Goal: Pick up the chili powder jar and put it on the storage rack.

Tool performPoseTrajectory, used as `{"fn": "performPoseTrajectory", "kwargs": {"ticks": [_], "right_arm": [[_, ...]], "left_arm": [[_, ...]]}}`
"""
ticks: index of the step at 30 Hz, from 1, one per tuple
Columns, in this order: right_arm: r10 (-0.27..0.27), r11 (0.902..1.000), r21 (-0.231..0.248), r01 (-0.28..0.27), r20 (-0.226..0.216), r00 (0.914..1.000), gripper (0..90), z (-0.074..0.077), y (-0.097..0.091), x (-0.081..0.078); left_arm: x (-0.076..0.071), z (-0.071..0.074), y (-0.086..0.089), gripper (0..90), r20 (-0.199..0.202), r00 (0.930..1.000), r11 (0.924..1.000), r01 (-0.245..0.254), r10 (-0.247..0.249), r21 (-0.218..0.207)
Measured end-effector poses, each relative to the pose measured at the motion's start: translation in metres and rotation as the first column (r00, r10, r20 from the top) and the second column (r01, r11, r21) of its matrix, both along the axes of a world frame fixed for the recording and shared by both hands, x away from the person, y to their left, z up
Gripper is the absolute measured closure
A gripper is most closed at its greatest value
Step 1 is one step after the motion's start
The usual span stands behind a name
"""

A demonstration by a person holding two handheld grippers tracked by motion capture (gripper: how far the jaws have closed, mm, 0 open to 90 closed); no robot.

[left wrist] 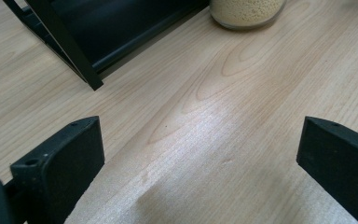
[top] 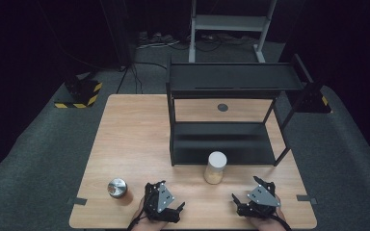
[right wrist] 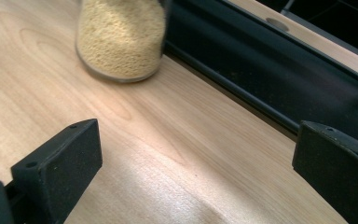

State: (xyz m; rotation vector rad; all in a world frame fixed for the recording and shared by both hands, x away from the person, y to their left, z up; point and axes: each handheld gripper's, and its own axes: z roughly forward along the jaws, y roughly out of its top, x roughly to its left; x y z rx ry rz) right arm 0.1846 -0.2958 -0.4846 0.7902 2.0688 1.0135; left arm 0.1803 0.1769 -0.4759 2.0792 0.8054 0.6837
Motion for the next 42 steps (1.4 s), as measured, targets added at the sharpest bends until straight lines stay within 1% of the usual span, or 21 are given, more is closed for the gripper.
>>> {"fn": "performPoseTrajectory", "kwargs": {"ticks": [4,10,12,18,20,25,26,29,32,35,36,39,40,42], "right_arm": [[0.015,0.9997,-0.018,-0.015,0.0,0.9999,0.4,0.001,0.001,0.0],[0.02,0.9998,-0.004,-0.02,-0.018,0.9997,0.4,0.002,-0.002,0.003],[0.022,0.9997,-0.006,-0.022,-0.023,0.9995,0.4,0.003,-0.002,0.004],[0.024,0.9995,-0.02,-0.024,-0.015,0.9996,0.4,0.002,0.001,0.003],[0.021,0.9996,-0.017,-0.021,-0.014,0.9997,0.4,0.002,0.0,0.003],[0.017,0.9999,0.0,-0.017,-0.019,0.9997,0.4,0.002,-0.002,0.004],[0.016,0.9999,0.0,-0.016,-0.021,0.9997,0.4,0.002,-0.002,0.004],[0.02,0.9997,-0.011,-0.02,-0.025,0.9995,0.4,0.003,-0.001,0.005],[0.017,0.9998,-0.011,-0.018,-0.027,0.9995,0.4,0.004,-0.001,0.005],[0.013,0.9999,-0.003,-0.013,-0.022,0.9997,0.4,0.003,-0.002,0.004],[0.016,0.9999,-0.005,-0.016,-0.023,0.9996,0.4,0.003,-0.002,0.005],[0.019,0.9998,-0.006,-0.02,-0.027,0.9995,0.4,0.003,-0.002,0.005],[0.021,0.9998,-0.001,-0.021,-0.026,0.9994,0.4,0.003,-0.003,0.005],[0.024,0.9997,0.004,-0.024,-0.023,0.9994,0.4,0.003,-0.004,0.005]], "left_arm": [[0.001,0.001,-0.002,0.9,-0.004,1.0,1.0,-0.002,0.002,0.008],[0.001,0.001,-0.001,0.9,-0.006,1.0,1.0,-0.003,0.003,0.002],[0.002,0.0,0.001,0.9,-0.012,0.9999,0.9999,-0.004,0.004,-0.009],[0.0,0.0,0.002,0.9,-0.005,1.0,0.9998,-0.008,0.007,-0.016],[-0.001,-0.001,0.002,0.9,0.001,1.0,0.9998,-0.009,0.009,-0.02],[0.0,-0.001,0.004,0.8,-0.003,0.9999,0.9995,-0.011,0.01,-0.031],[0.0,-0.002,0.005,0.8,-0.001,1.0,0.9993,-0.008,0.008,-0.036],[0.0,-0.001,0.007,0.8,-0.002,1.0,0.9996,0.005,-0.005,-0.028],[0.0,-0.002,0.009,0.8,-0.005,1.0,0.9988,-0.003,0.003,-0.049],[0.001,-0.002,0.01,0.8,-0.009,0.9999,0.9982,-0.012,0.011,-0.058],[0.001,-0.003,0.012,0.8,0.0,0.9999,0.9978,-0.013,0.013,-0.065],[0.0,-0.003,0.014,0.6,0.005,0.9999,0.9972,-0.012,0.012,-0.073],[-0.003,0.0,0.015,0.6,0.021,0.9997,0.9965,-0.006,0.008,-0.084],[-0.004,0.001,0.015,0.5,0.027,0.9996,0.9961,-0.005,0.007,-0.088]]}}
